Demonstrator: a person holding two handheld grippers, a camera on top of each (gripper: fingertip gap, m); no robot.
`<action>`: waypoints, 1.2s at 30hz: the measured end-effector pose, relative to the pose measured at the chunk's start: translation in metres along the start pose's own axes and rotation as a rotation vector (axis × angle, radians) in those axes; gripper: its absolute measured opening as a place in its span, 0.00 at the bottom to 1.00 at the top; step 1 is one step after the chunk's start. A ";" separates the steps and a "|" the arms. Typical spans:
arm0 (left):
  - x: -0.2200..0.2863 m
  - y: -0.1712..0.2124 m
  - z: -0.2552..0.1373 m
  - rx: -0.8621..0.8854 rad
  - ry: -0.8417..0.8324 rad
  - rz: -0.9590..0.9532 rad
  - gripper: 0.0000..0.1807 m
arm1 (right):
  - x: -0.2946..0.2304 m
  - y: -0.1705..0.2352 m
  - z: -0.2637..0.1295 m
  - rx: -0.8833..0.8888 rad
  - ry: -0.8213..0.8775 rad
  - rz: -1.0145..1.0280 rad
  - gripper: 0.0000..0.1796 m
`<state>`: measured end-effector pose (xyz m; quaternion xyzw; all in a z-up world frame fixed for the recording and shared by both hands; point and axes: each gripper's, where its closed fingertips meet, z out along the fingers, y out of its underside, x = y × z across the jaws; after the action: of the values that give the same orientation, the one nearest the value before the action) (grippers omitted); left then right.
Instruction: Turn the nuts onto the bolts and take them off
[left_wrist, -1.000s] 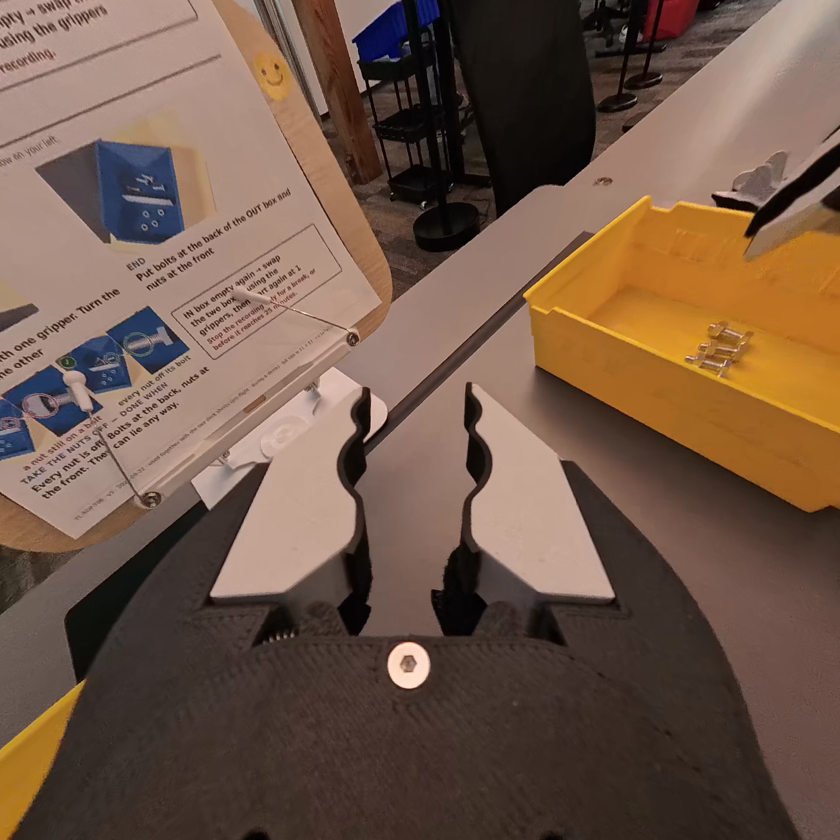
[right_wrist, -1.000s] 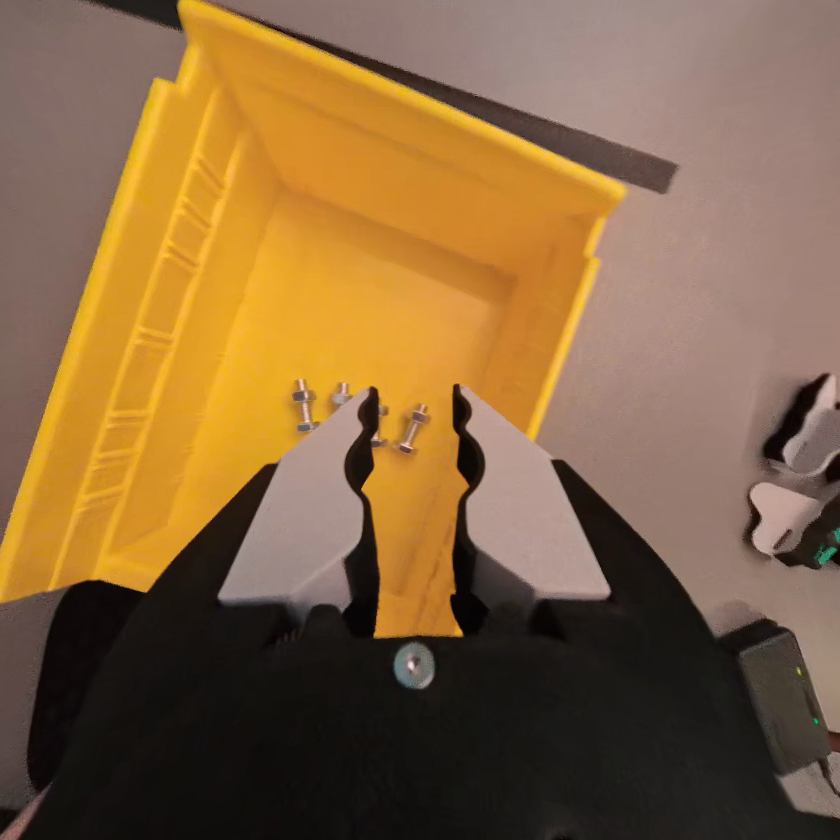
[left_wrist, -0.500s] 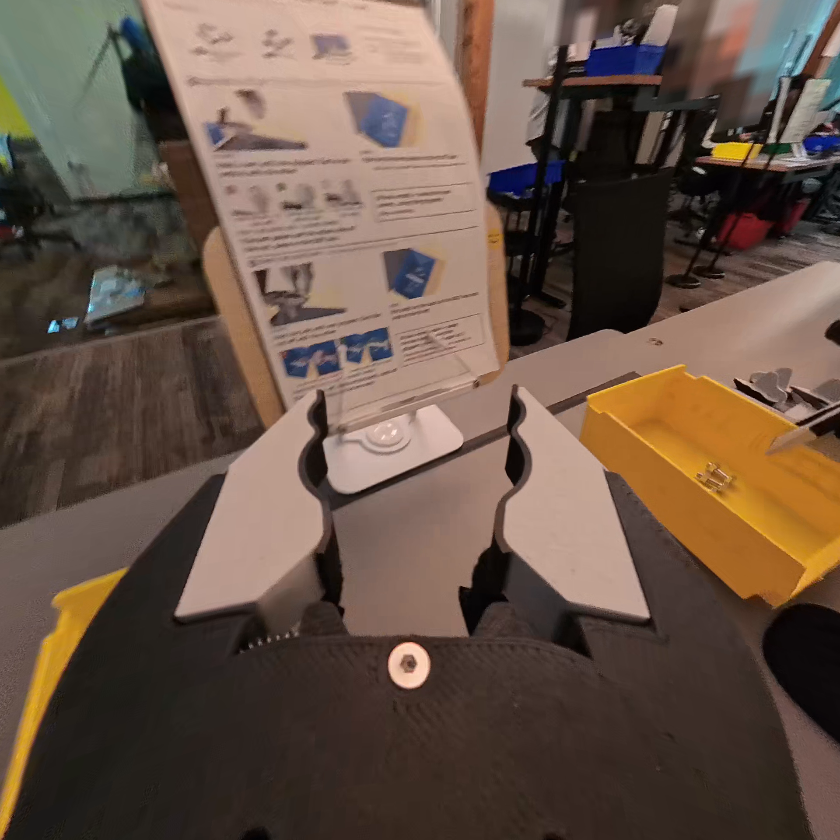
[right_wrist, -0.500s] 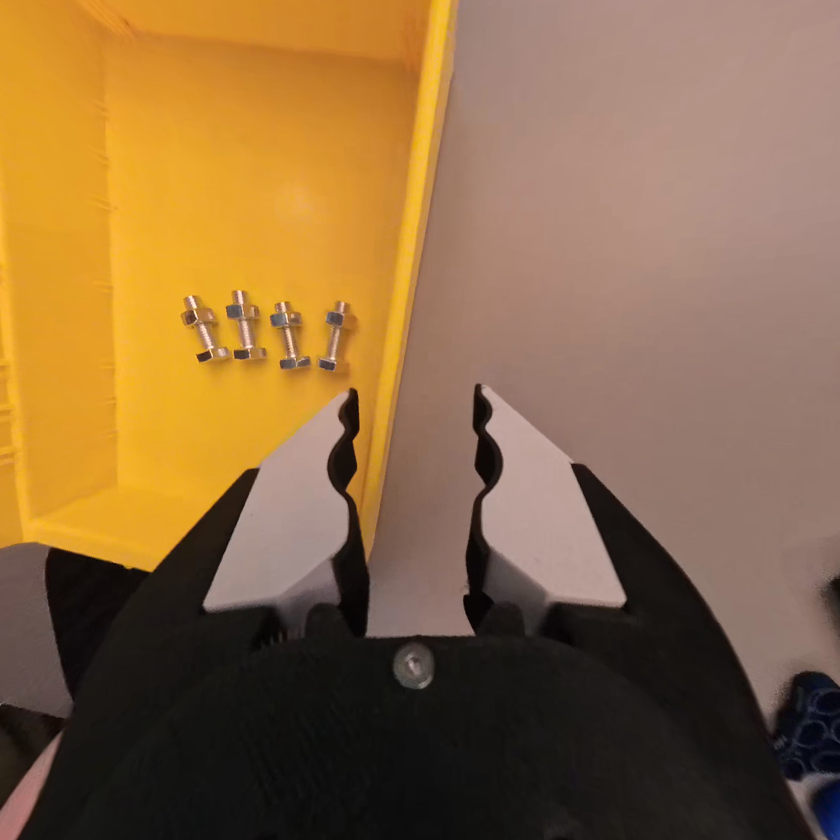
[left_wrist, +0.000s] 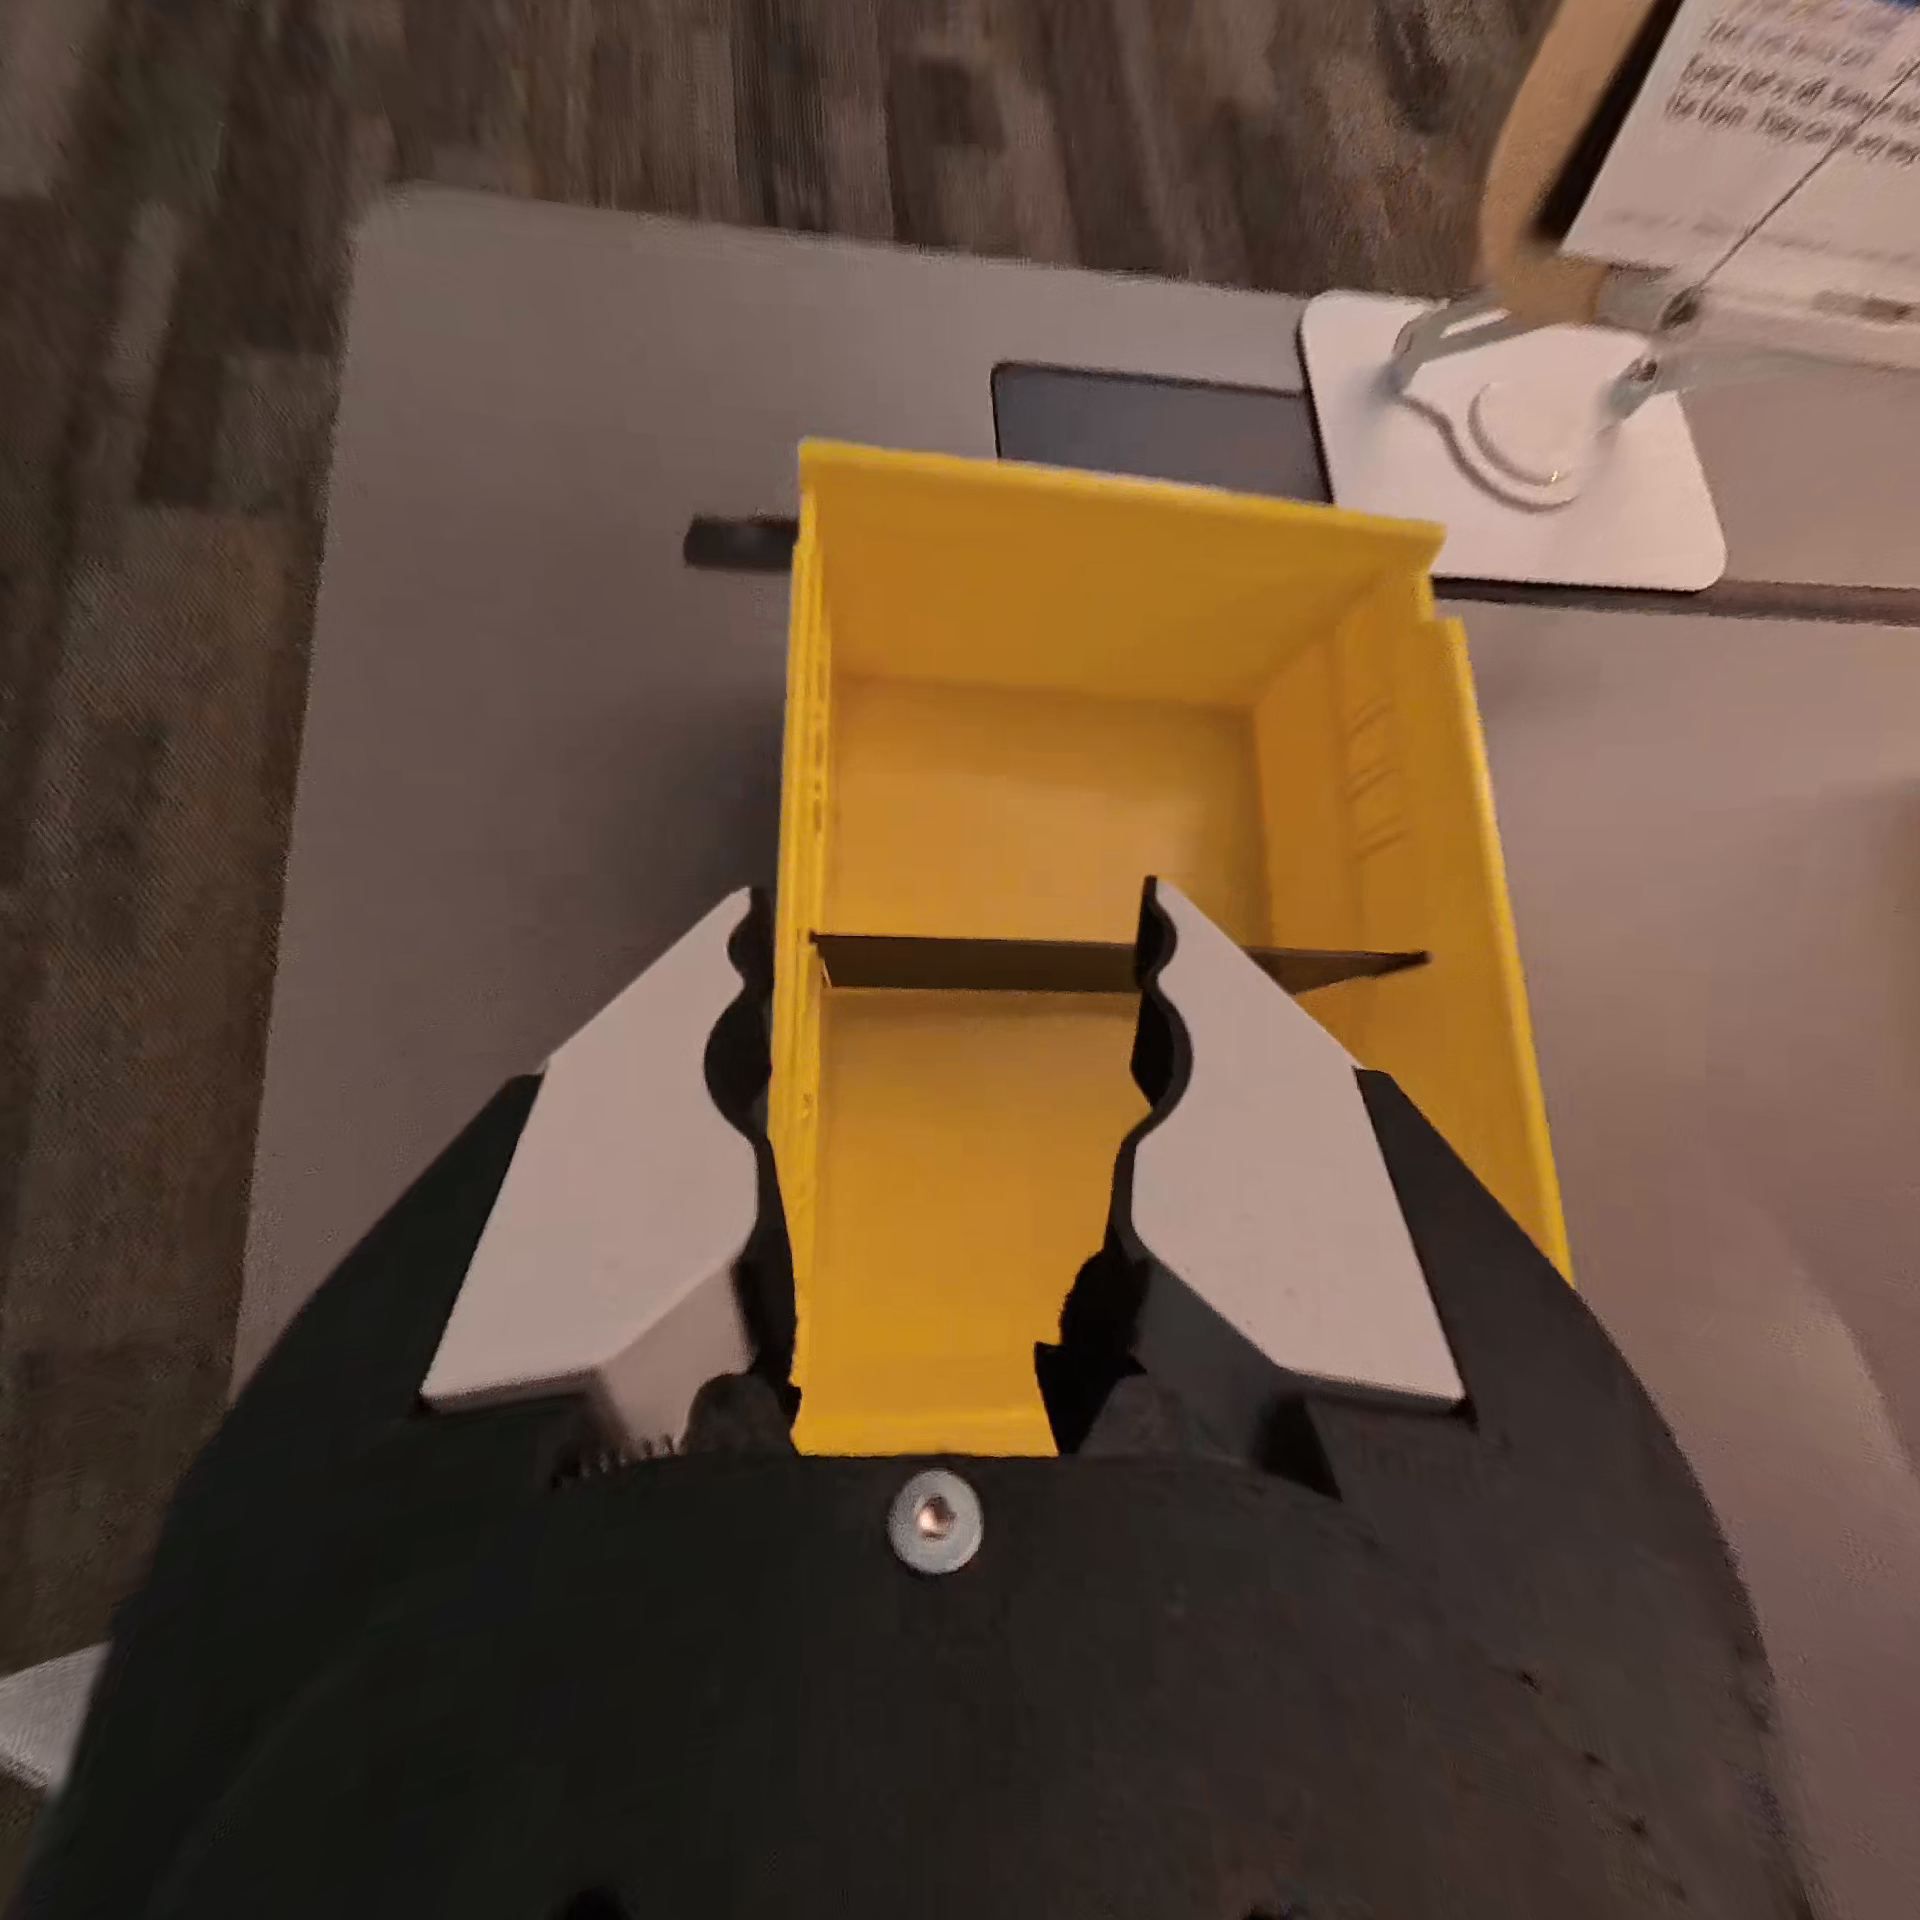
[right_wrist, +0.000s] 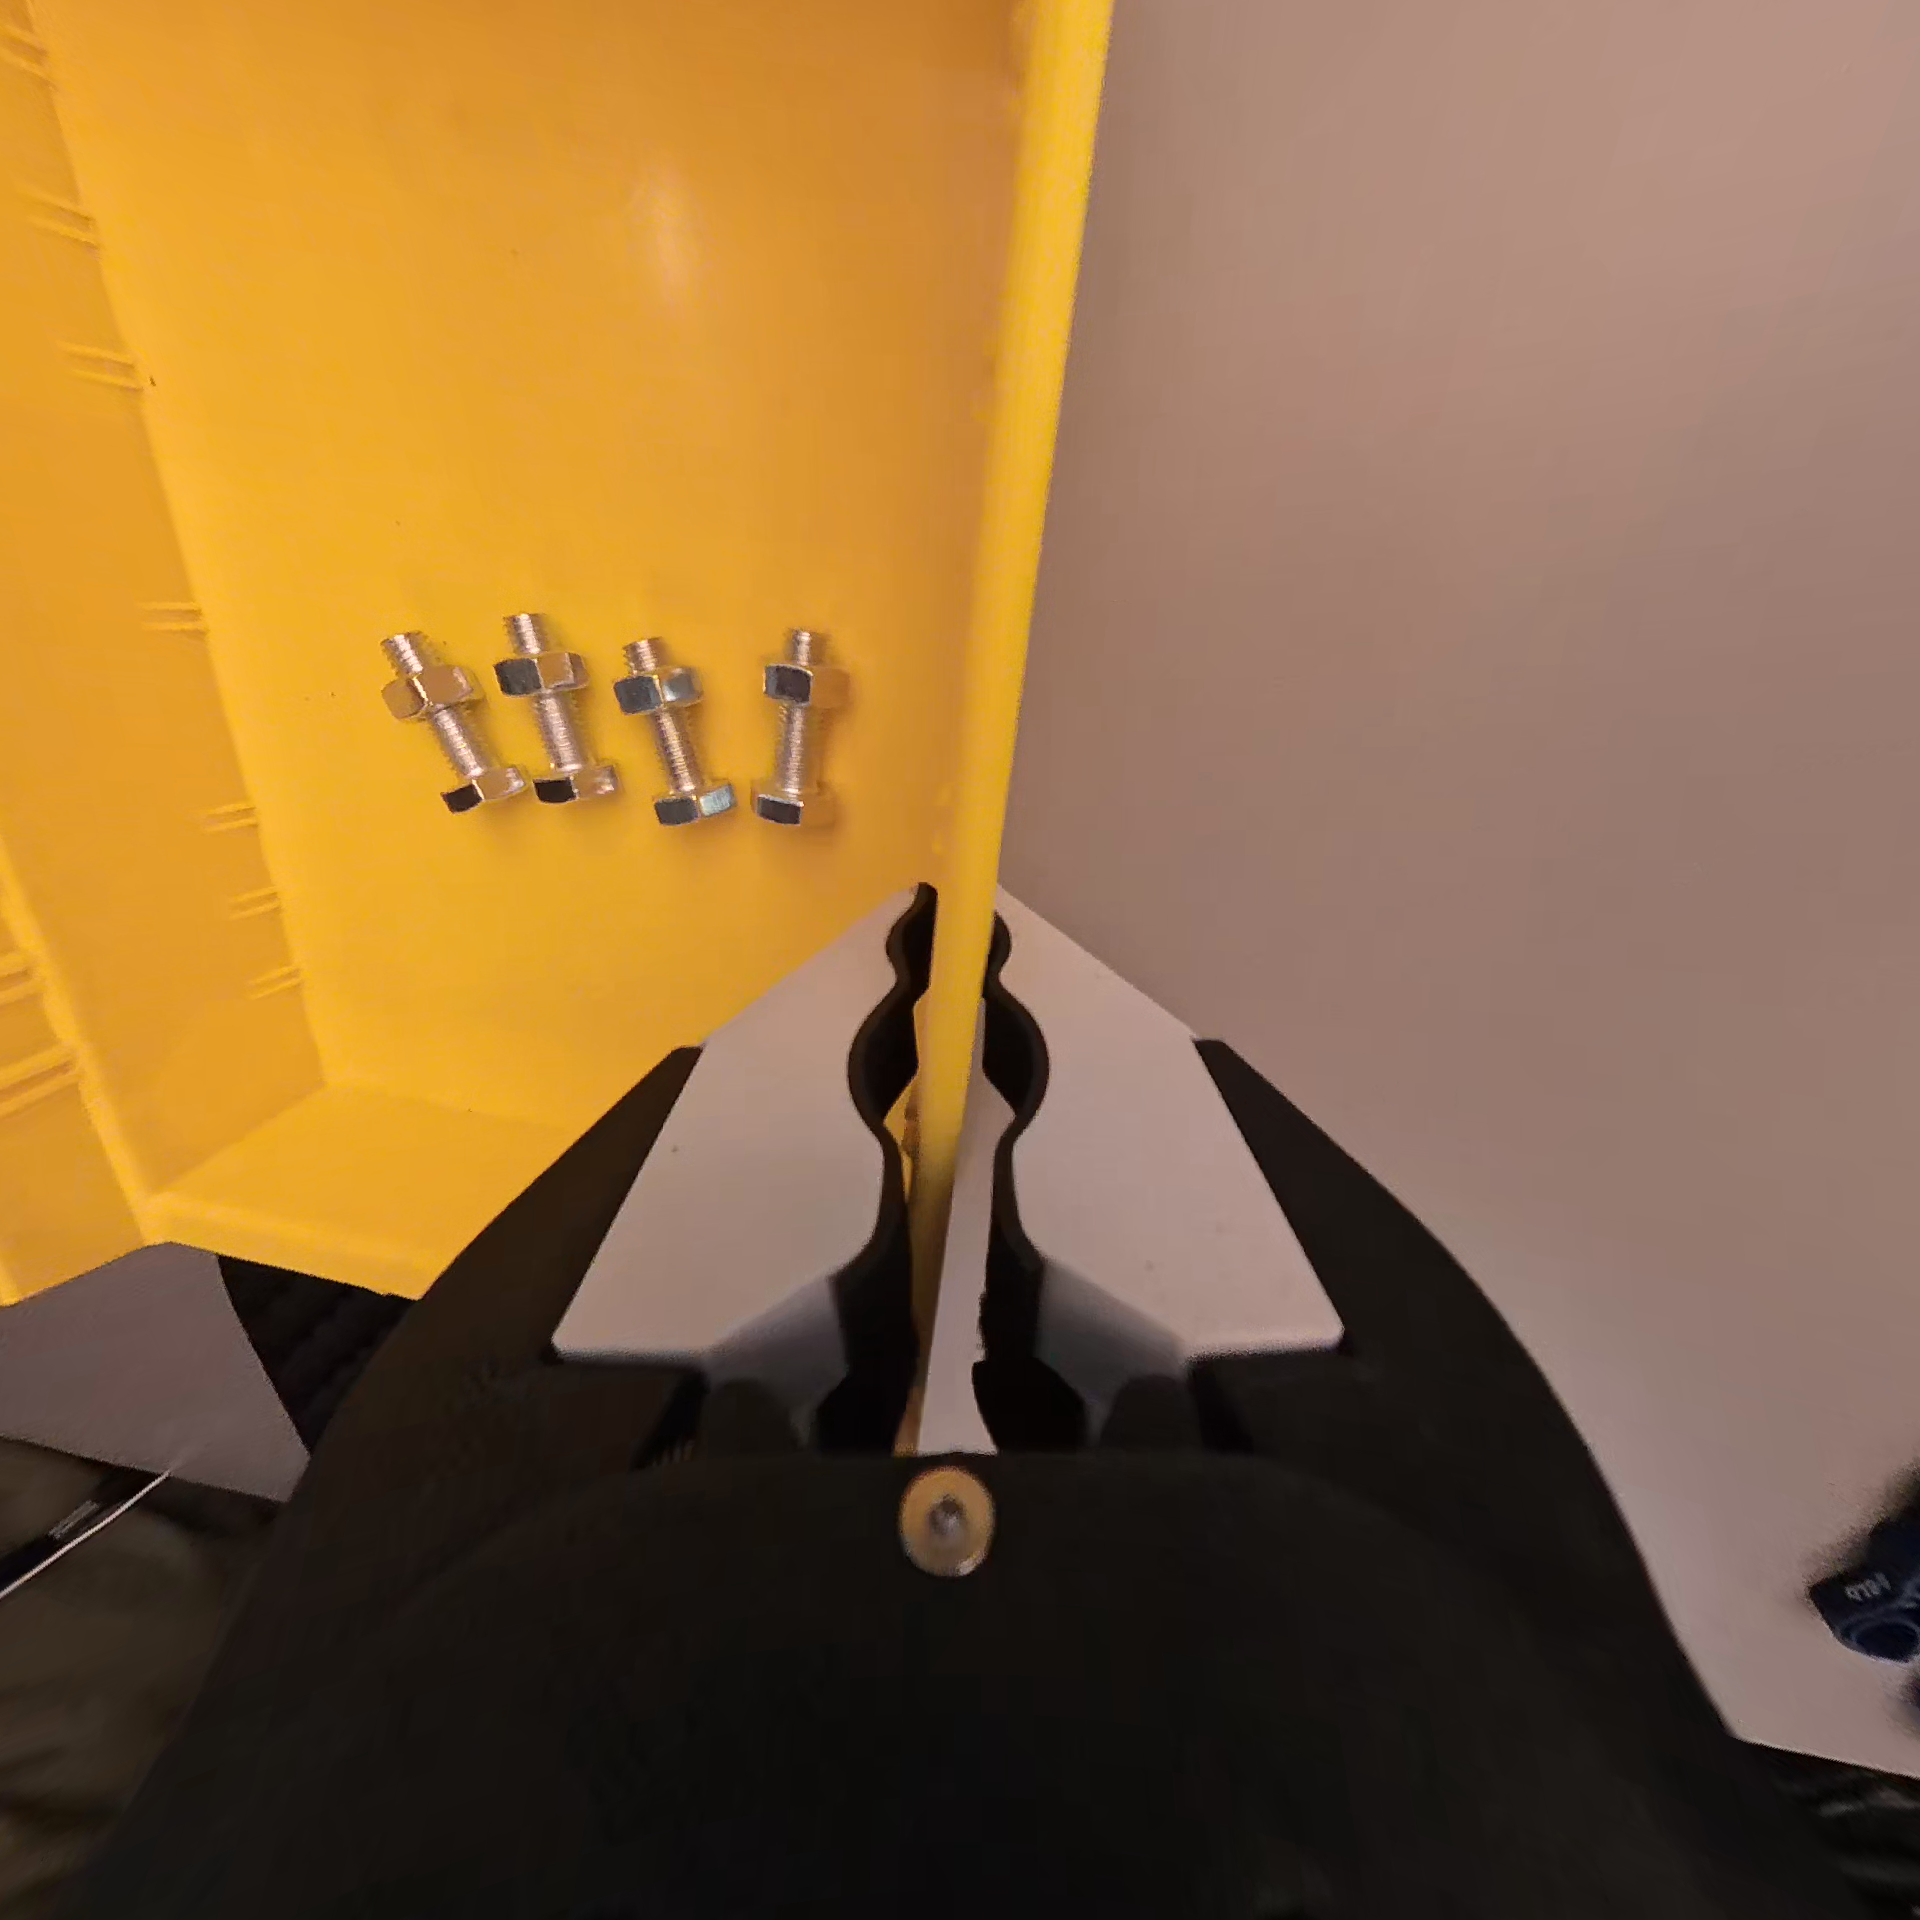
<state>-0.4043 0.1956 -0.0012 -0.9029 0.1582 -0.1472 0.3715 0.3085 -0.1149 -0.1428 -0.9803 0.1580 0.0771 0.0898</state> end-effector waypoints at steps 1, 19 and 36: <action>-0.004 0.006 0.004 -0.030 0.010 -0.005 0.38 | 0.000 0.000 0.000 -0.004 0.002 0.009 0.03; -0.044 0.112 0.040 -0.610 -0.087 0.026 0.02 | -0.026 0.001 0.010 -0.102 0.028 0.038 0.01; 0.100 0.125 0.066 -0.832 0.043 0.453 0.09 | -0.143 -0.018 0.033 -0.197 -0.055 -0.220 0.08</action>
<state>-0.3101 0.1136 -0.1209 -0.9146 0.4044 -0.0050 -0.0025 0.1757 -0.0491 -0.1460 -0.9933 0.0389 0.1089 0.0052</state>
